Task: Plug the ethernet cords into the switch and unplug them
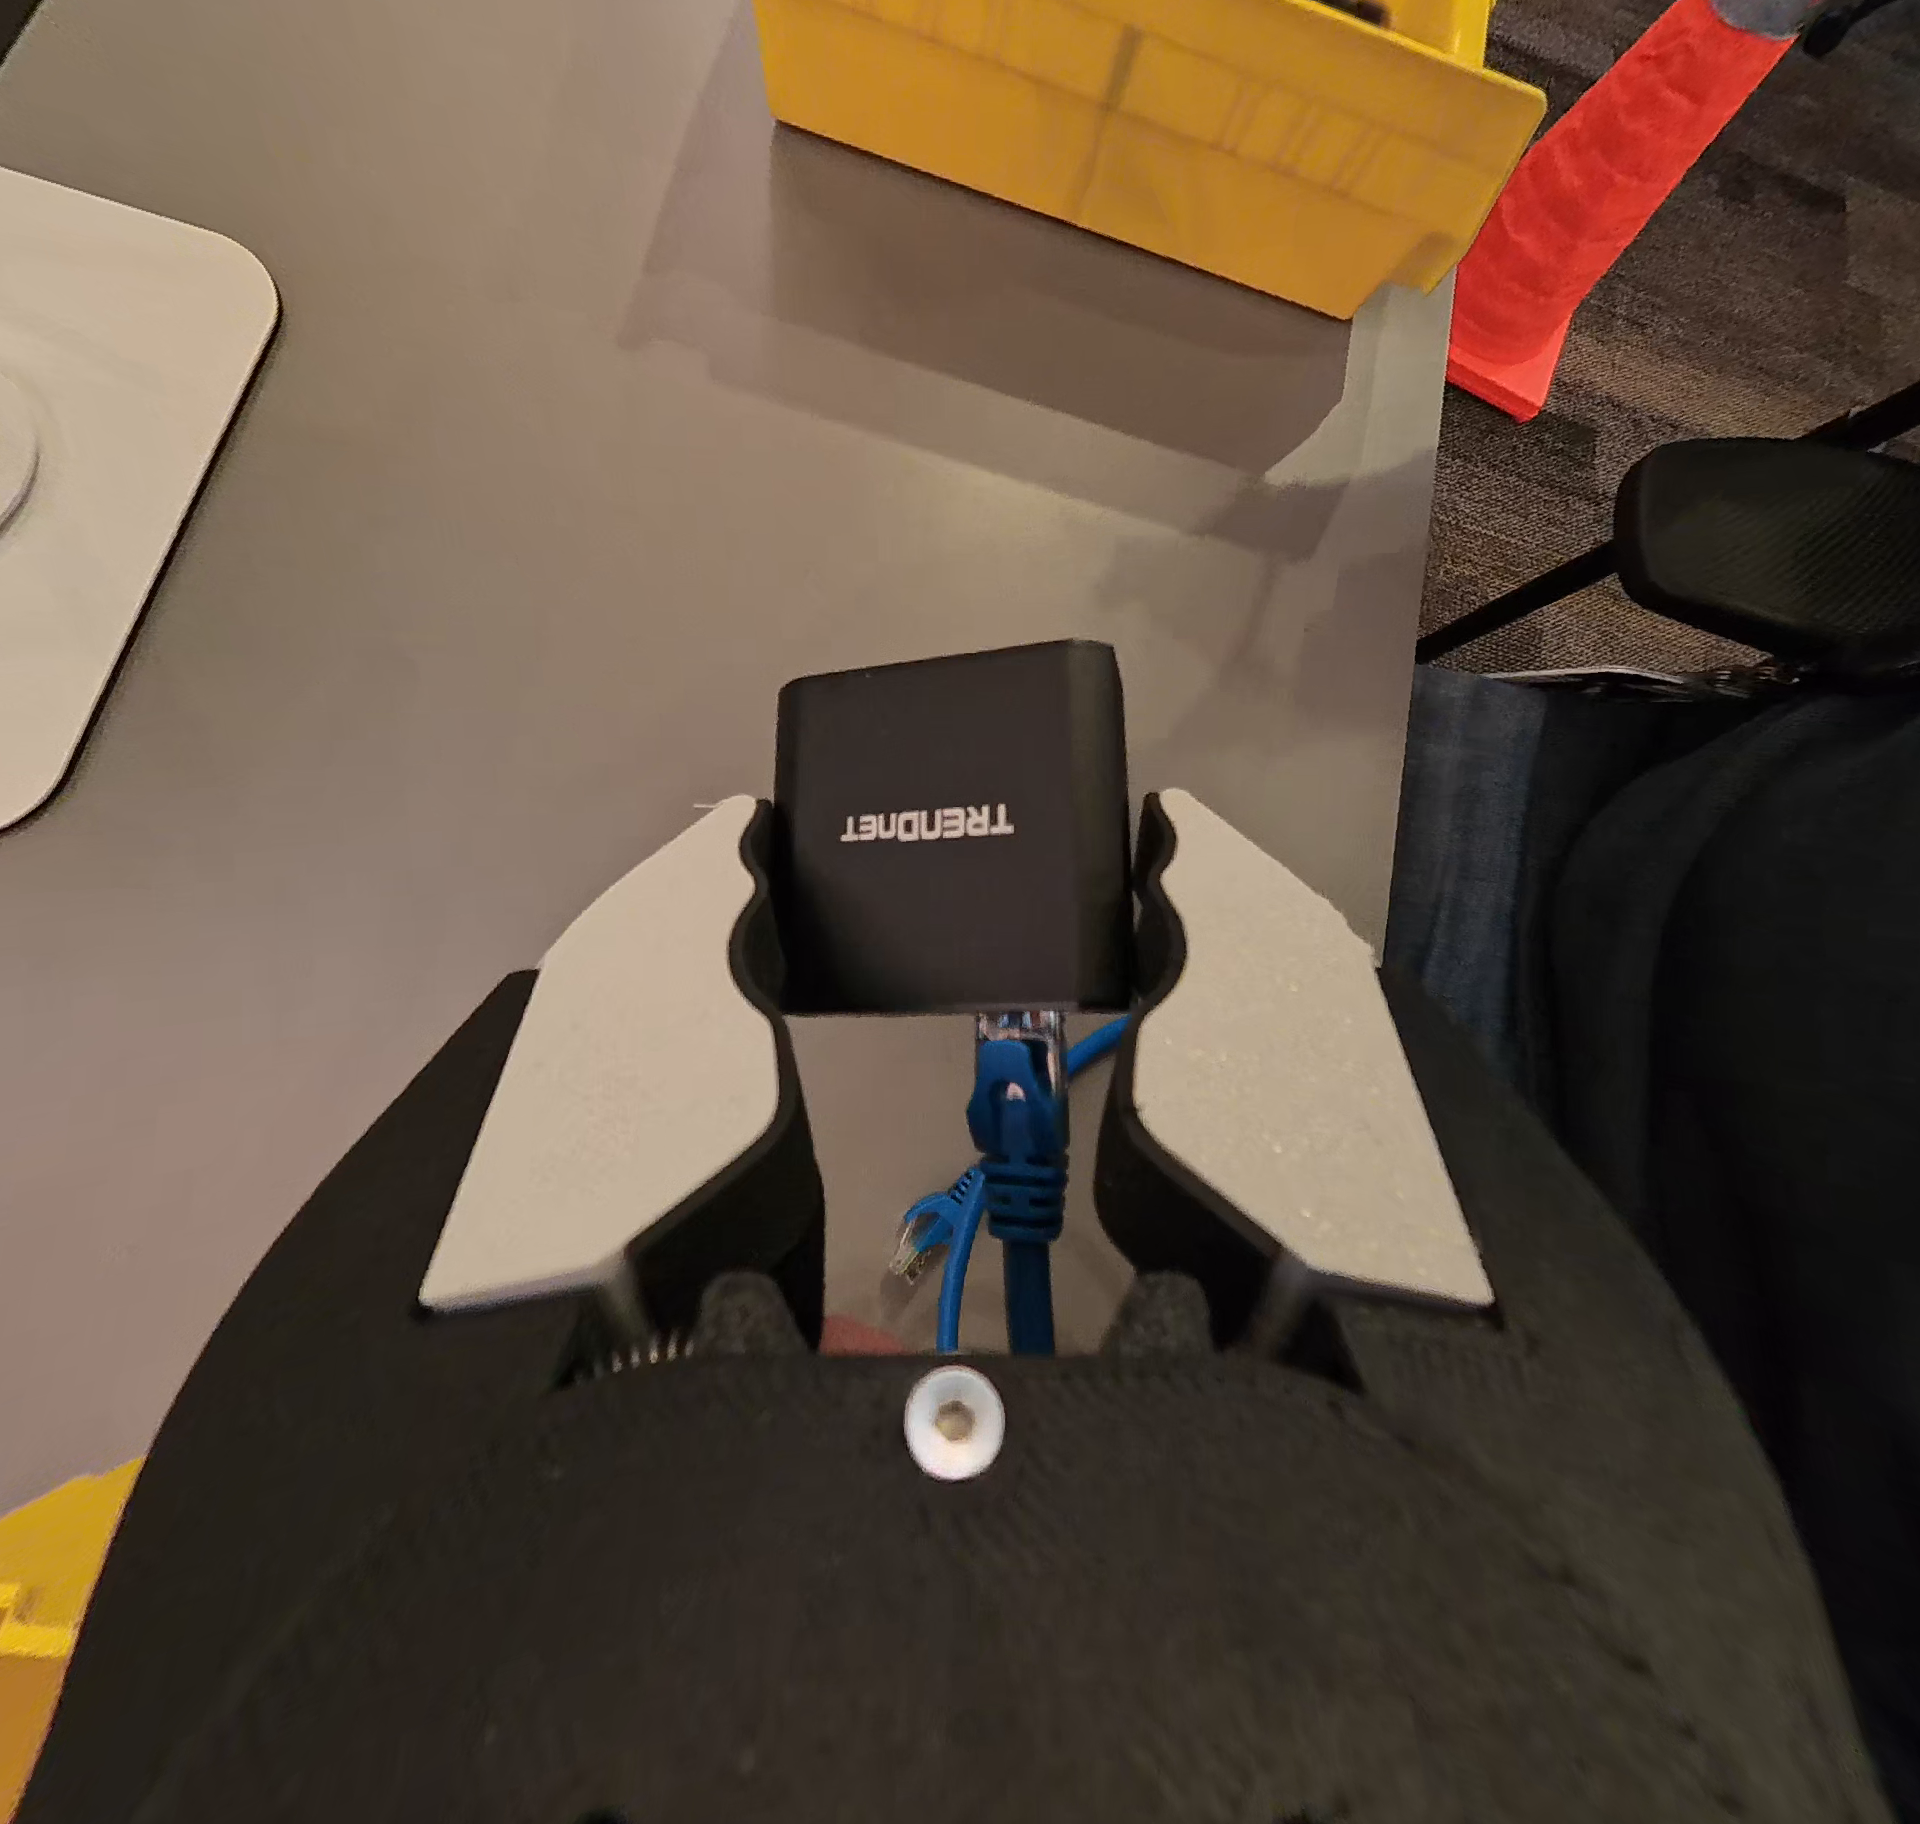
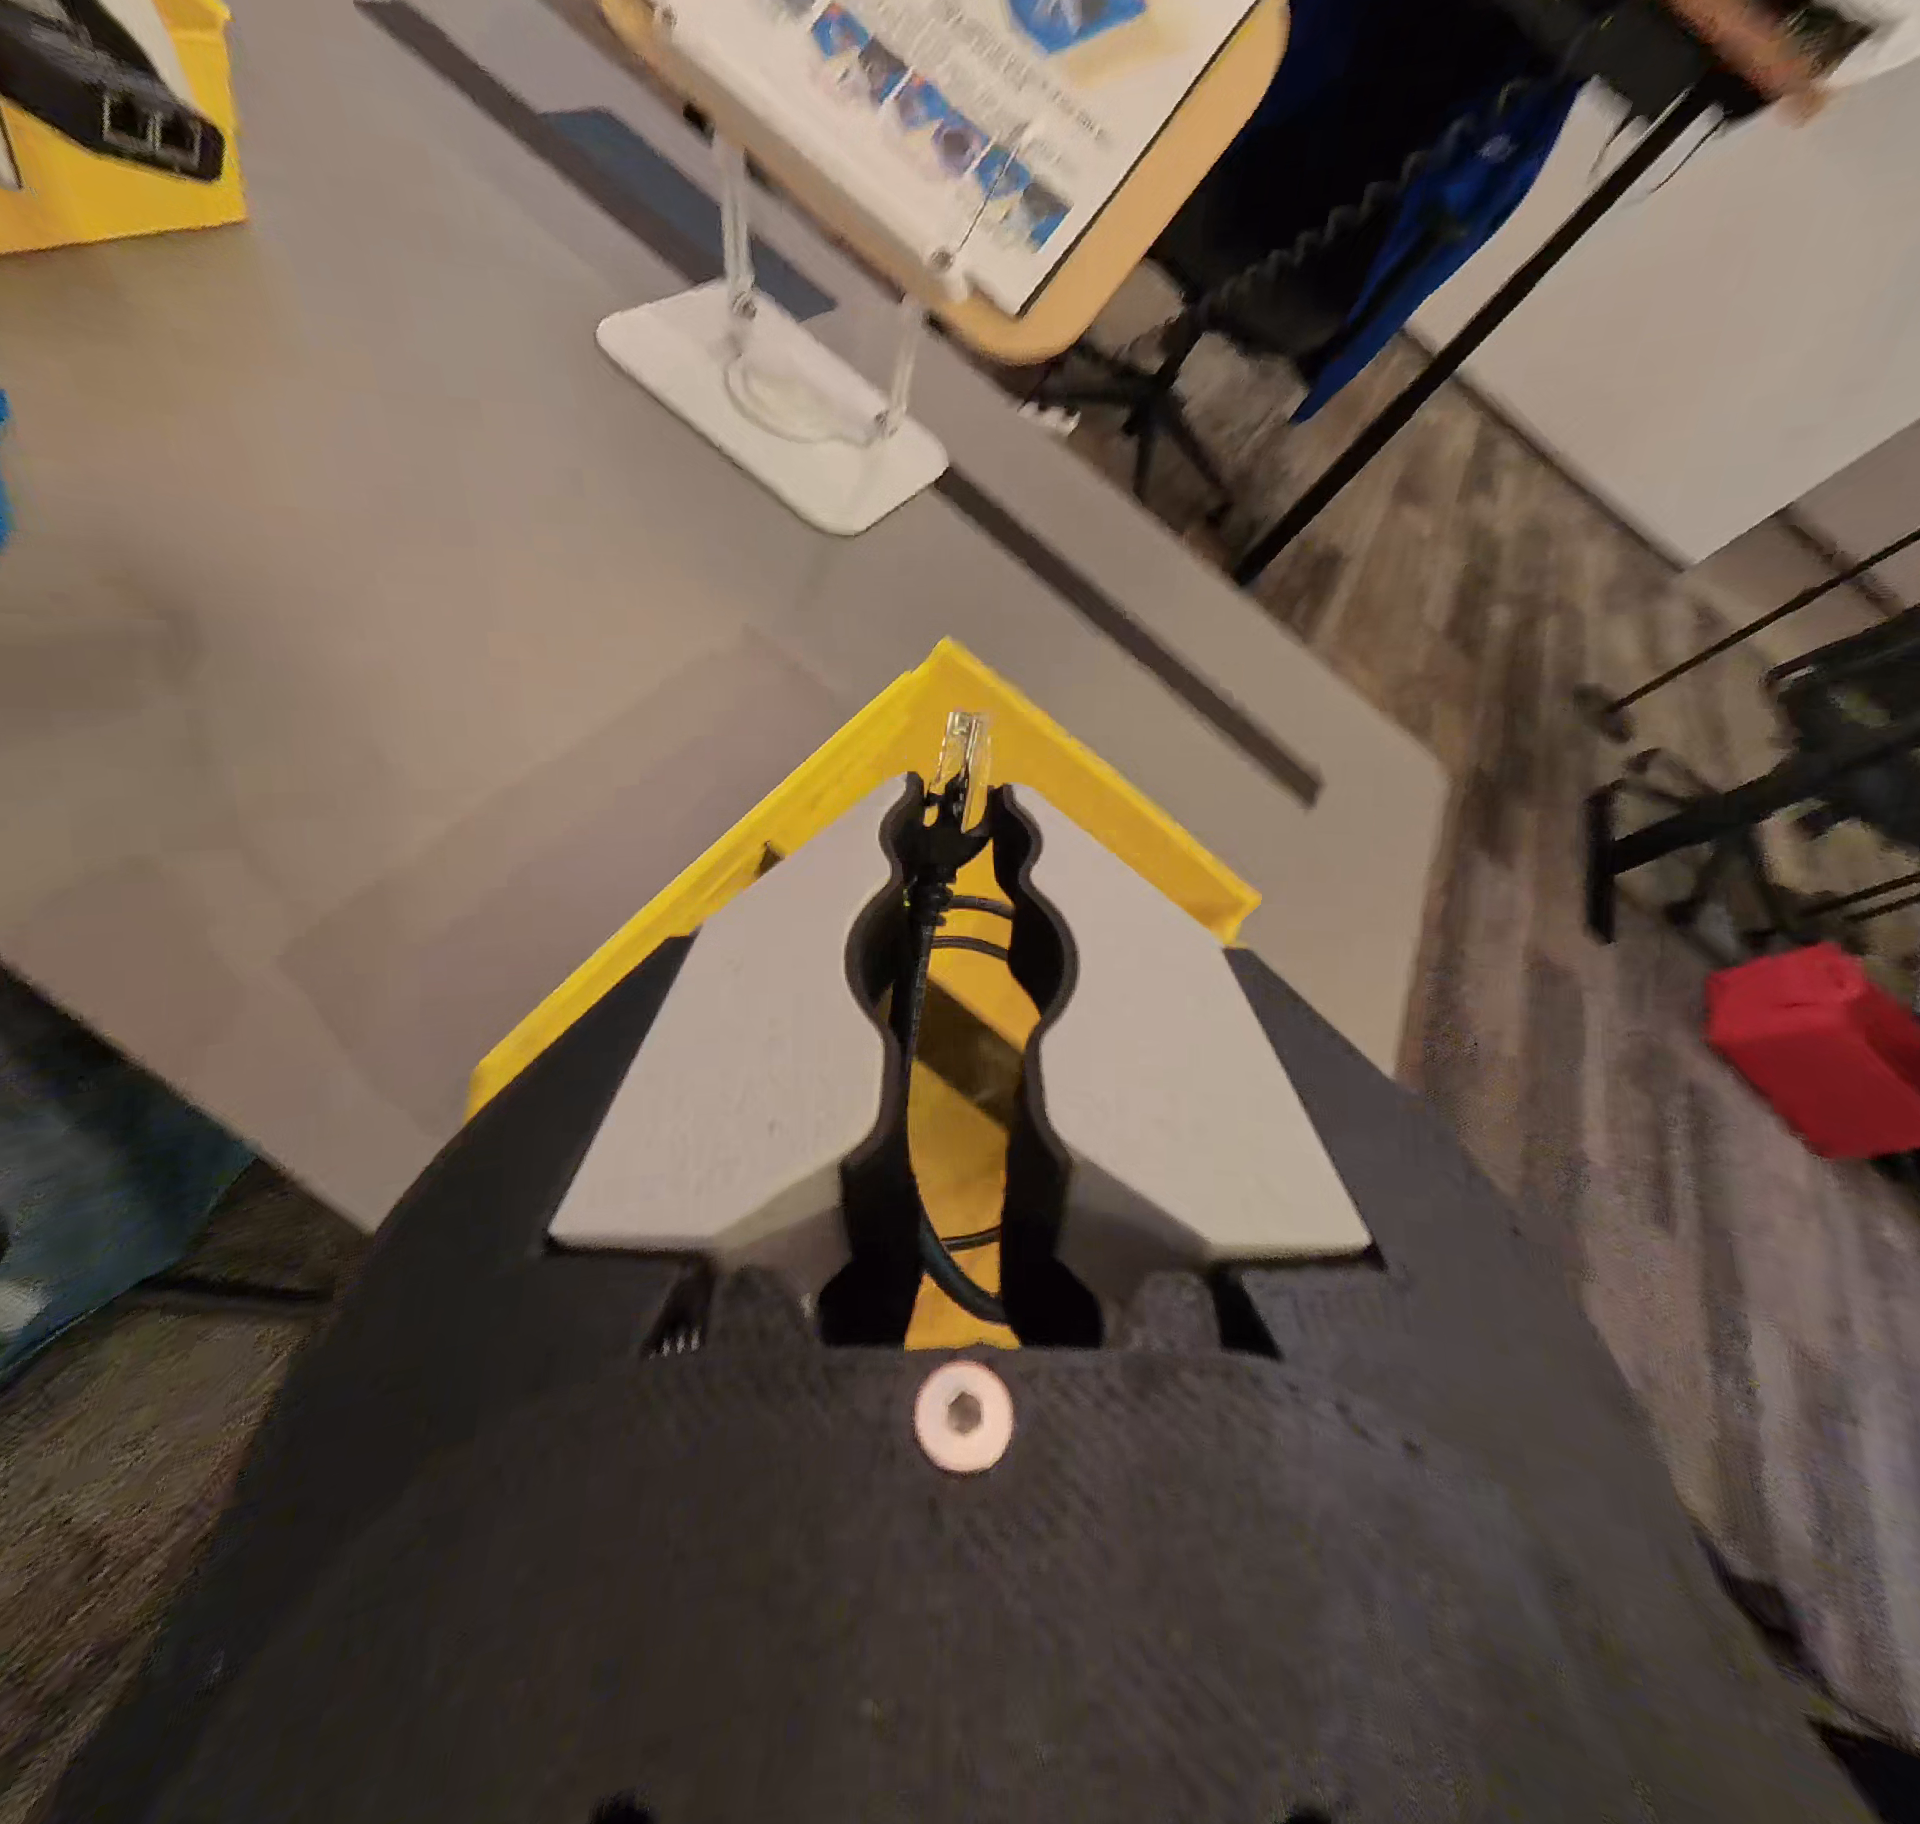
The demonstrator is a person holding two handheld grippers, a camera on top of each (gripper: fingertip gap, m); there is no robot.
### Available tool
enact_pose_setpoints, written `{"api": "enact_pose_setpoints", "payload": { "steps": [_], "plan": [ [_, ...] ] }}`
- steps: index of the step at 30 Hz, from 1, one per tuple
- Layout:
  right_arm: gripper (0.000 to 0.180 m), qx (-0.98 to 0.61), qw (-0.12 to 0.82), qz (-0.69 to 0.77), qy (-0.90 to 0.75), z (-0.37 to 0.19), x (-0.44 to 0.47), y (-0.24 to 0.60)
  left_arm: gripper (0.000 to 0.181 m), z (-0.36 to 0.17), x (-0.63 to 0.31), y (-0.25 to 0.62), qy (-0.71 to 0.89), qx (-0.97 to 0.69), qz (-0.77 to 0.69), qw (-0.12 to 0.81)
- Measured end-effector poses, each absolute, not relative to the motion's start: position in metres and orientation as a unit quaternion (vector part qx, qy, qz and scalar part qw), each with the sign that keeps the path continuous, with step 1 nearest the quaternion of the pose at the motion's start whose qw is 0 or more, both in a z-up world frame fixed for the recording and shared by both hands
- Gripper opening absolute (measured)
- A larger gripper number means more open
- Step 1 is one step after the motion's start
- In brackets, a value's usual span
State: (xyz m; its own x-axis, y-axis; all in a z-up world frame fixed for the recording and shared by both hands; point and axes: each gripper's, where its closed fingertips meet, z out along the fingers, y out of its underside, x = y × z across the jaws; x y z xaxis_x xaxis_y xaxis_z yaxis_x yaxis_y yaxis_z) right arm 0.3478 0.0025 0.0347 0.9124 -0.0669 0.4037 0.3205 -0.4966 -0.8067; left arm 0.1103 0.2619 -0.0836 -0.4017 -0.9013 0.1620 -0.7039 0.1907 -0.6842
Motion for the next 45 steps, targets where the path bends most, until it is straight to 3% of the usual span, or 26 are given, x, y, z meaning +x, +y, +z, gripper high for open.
{"api": "enact_pose_setpoints", "payload": {
  "steps": [11,14,17,20,25,31,36,40,45],
  "plan": [
    [0.013,-0.922,0.385,-0.043,0.012,-0.123,0.369,0.02,0.065,-0.086,0.111,0.258,0.763,-0.525,-0.35,0.14],
    [0.041,-0.952,0.305,-0.039,0.002,-0.156,0.365,0.012,0.065,-0.087,0.112,0.26,0.763,-0.527,-0.345,0.146],
    [0.07,-0.955,0.295,-0.037,-0.003,-0.149,0.36,0.008,0.065,-0.087,0.114,0.264,0.759,-0.529,-0.346,0.155],
    [0.076,-0.959,0.267,-0.091,-0.014,-0.131,0.365,-0.006,0.066,-0.086,0.118,0.27,0.751,-0.535,-0.349,0.167],
    [0.066,-0.935,0.301,-0.18,-0.056,-0.073,0.35,0.004,0.066,-0.079,0.125,0.281,0.731,-0.544,-0.359,0.203],
    [0.058,-0.932,0.296,-0.202,-0.053,-0.066,0.354,0.017,0.065,-0.072,0.124,0.284,0.726,-0.544,-0.36,0.22],
    [0.049,-0.886,0.445,-0.039,-0.123,-0.025,0.253,0.075,0.066,-0.064,0.132,0.284,0.704,-0.548,-0.381,0.243],
    [0.071,-0.869,0.45,0.082,-0.191,-0.039,0.157,0.129,0.066,-0.053,0.142,0.289,0.664,-0.564,-0.402,0.283],
    [0.081,-0.842,0.455,0.19,-0.217,-0.056,0.067,0.194,0.065,-0.039,0.144,0.31,0.601,-0.591,-0.41,0.348]
  ]
}}
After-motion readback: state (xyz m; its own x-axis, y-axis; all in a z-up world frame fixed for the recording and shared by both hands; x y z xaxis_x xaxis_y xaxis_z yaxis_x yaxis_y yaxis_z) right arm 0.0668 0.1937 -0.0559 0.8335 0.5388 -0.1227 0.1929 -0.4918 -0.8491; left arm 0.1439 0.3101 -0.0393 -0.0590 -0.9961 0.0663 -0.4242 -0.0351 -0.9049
